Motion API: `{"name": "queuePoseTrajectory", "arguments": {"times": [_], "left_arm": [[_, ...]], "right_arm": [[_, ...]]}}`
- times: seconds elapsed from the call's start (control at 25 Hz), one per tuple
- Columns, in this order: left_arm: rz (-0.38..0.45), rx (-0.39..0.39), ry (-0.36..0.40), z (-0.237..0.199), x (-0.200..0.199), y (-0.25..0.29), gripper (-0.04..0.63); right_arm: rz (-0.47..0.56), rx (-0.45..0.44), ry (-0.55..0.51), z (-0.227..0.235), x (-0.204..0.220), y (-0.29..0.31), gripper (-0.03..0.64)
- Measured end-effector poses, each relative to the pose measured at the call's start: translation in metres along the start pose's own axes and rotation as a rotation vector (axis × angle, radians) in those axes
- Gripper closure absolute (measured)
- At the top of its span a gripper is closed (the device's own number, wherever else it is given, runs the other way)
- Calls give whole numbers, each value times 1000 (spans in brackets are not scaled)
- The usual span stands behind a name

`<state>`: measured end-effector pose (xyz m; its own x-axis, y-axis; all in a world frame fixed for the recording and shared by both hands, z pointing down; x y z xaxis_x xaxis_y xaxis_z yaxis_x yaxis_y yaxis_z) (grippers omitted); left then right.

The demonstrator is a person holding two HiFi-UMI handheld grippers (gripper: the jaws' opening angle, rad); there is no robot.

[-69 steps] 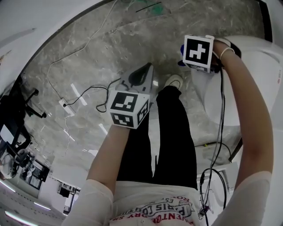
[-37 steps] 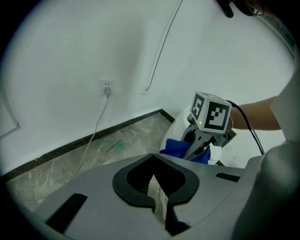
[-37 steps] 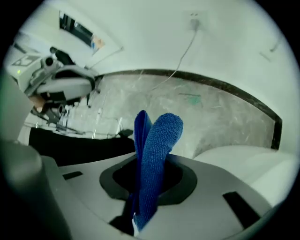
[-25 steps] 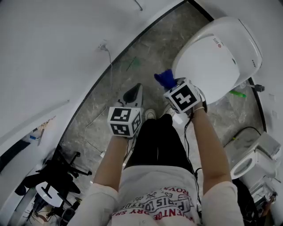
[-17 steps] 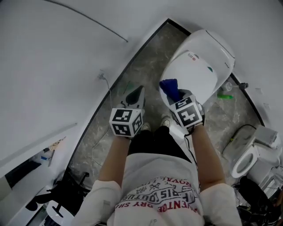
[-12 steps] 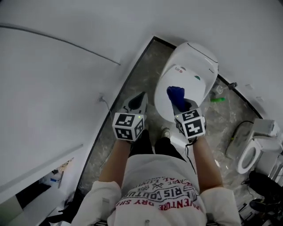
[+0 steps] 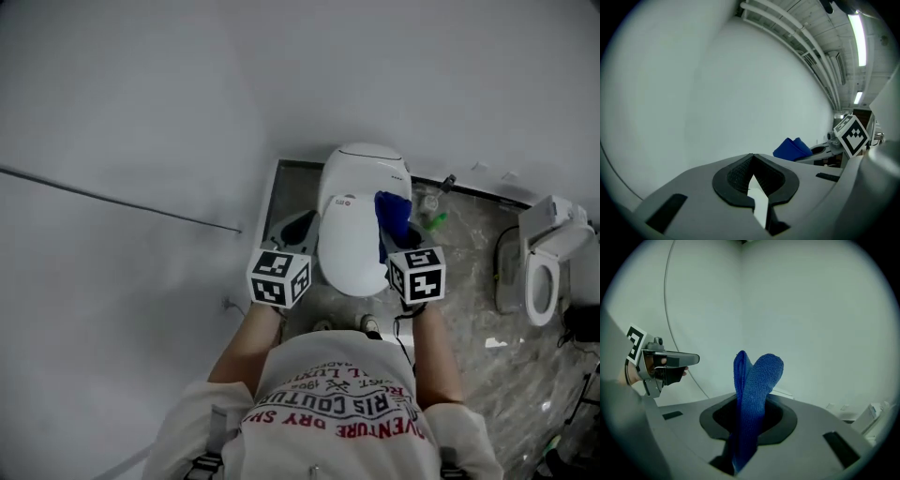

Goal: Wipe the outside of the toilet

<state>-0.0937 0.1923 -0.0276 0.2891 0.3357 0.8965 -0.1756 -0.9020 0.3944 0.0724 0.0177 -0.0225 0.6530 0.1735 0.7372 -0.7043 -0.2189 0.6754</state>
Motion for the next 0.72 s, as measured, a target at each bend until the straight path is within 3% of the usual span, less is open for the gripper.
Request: {"name": "queuePoseTrajectory", "arguments": {"times": [0.16,0.36,0.48,0.72], "left_arm": [[69,92,93,16,-36,-1,589],[235,105,211,37,-45,-38,589],[258,108,206,37,-33,-52,589],[225,118,158,36,-18,-53,589]], "right_arm": [[130,129,93,1,0,-35,540],[209,209,85,-19,13,-69,541],[248,227,78,-28,19,-79,540],[311,247,81,-33,25,-85,540]]}}
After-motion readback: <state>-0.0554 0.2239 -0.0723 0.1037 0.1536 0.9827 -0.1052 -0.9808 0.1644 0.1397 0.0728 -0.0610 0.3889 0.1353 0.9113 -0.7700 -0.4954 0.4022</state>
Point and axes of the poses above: the fingertips, and each gripper's own axes: y forward along the fingers, z to its right, x out of its underside, the point moved 10 cm from there along -y, backward along the fingers, and after that the axes turned 6 degrees about -z, right-handed, at the moved point
